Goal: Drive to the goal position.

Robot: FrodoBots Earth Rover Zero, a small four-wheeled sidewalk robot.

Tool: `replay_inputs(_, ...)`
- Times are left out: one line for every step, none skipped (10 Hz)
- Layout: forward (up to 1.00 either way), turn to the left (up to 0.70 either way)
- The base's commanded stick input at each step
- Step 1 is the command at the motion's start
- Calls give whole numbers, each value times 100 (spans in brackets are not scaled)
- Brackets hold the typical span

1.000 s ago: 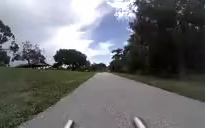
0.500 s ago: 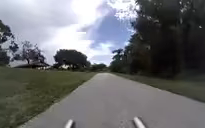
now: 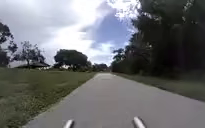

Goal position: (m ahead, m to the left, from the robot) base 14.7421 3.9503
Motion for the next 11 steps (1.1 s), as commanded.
replay_inputs(70,0)
replay_inputs(70,0)
replay_inputs(70,0)
replay_inputs(70,0)
replay_inputs(70,0)
replay_inputs(70,0)
replay_inputs(70,0)
replay_inputs(70,0)
replay_inputs(70,0)
replay_inputs(70,0)
replay_inputs(70,0)
